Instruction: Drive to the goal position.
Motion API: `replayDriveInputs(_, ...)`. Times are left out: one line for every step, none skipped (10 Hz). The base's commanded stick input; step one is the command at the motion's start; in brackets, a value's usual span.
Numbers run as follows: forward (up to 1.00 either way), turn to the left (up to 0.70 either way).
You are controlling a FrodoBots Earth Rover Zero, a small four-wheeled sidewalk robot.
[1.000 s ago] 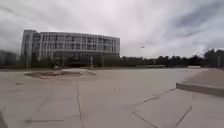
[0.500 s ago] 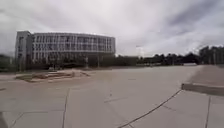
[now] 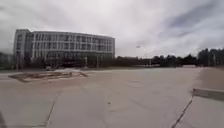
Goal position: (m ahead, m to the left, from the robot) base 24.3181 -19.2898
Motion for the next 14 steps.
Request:
replayDriveInputs(1.0, -0.23)
replayDriveInputs(1.0, 0.0)
replayDriveInputs(1.0, 0.0)
replayDriveInputs(1.0, 0.0)
replayDriveInputs(1.0, 0.0)
replayDriveInputs(1.0, 0.0)
replayDriveInputs(1.0, 0.0)
replayDriveInputs(1.0, 0.0)
replayDriveInputs(1.0, 0.0)
replayDriveInputs(1.0, -0.02)
replayDriveInputs(1.0, -0.14)
replayDriveInputs(1.0, -0.28)
replayDriveInputs(1.0, -0.39)
replayDriveInputs(1.0, -0.35)
